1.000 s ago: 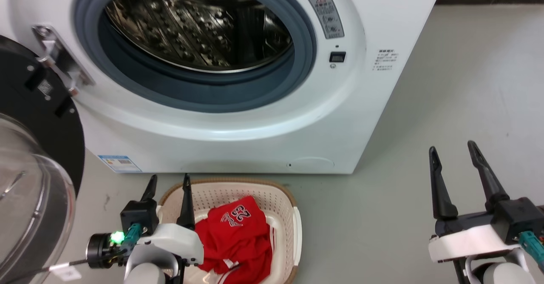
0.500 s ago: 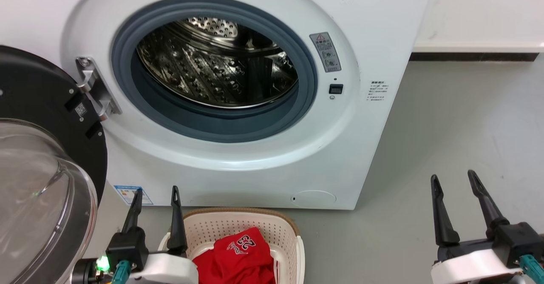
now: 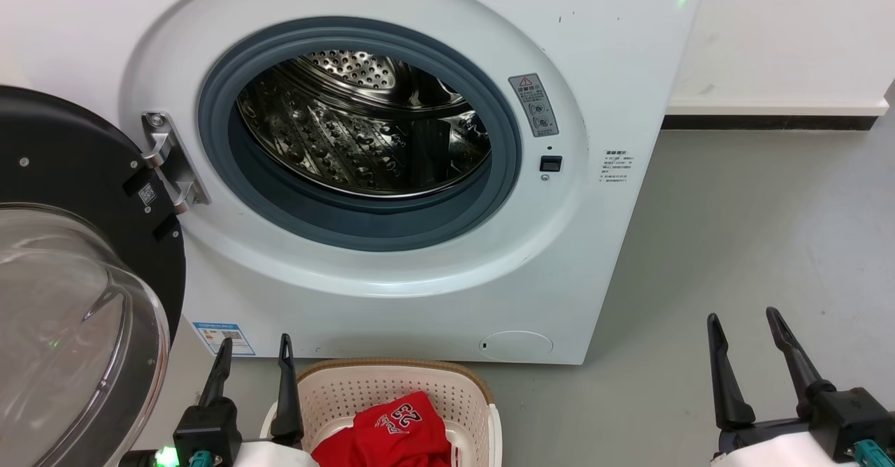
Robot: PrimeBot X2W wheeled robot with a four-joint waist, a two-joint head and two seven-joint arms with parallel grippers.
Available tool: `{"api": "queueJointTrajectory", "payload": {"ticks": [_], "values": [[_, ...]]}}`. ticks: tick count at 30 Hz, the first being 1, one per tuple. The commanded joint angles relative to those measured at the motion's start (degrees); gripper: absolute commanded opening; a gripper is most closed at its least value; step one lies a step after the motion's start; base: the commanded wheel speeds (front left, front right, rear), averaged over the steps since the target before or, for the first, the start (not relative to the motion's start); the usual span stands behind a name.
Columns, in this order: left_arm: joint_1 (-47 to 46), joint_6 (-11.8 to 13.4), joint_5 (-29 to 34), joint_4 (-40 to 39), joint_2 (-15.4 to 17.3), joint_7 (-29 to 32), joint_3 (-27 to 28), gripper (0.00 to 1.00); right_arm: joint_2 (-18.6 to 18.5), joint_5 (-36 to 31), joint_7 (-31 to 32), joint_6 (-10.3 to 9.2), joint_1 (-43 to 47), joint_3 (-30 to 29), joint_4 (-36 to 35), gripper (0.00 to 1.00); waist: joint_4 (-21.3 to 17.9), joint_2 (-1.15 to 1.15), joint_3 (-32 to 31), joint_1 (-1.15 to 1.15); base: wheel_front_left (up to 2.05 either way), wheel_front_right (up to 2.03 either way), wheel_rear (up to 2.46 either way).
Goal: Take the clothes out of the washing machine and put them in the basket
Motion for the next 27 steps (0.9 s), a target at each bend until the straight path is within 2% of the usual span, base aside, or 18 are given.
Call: {"api": "queueJointTrajectory", "payload": {"ticks": [1, 11, 12, 16, 27], "values": [[0.2, -0.3, 0.3, 0.2, -0.1, -0.1, 0.3, 1.0, 0.1, 0.1, -0.1, -0.04, 0.7, 0.1, 0.1, 1.0, -0.1, -0.01, -0.1, 0.0, 0.0, 0.0, 0.0], [-0.5, -0.7, 1.0, 1.0, -0.3, -0.1, 0.2, 1.0, 0.1, -0.1, -0.1, -0.04, 0.1, 0.1, 0.2, 1.0, -0.6, -0.01, 0.0, 0.0, 0.0, 0.0, 0.0], [0.0, -0.8, 0.7, 1.0, -0.2, 0.0, 0.2, 0.0, 0.0, 0.0, 0.0, 0.0, 0.3, 0.1, 0.3, 0.0, -0.6, -0.01, 0.0, 0.01, 0.0, 0.0, 0.0], [0.2, -0.9, -0.3, 3.0, -0.2, 0.7, 0.3, 0.0, 0.1, 1.1, 0.3, 0.01, 0.9, 0.3, 1.9, 0.0, -0.6, -0.01, 0.0, 0.01, 0.0, 0.0, 0.0], [-1.5, -2.3, -12.5, 3.7, -0.2, 3.7, 1.5, 0.0, -0.6, 14.3, 2.6, 0.01, -0.9, 0.5, 3.3, 0.0, -0.6, -0.01, 0.1, 0.01, 0.0, 0.0, 0.0]]}}
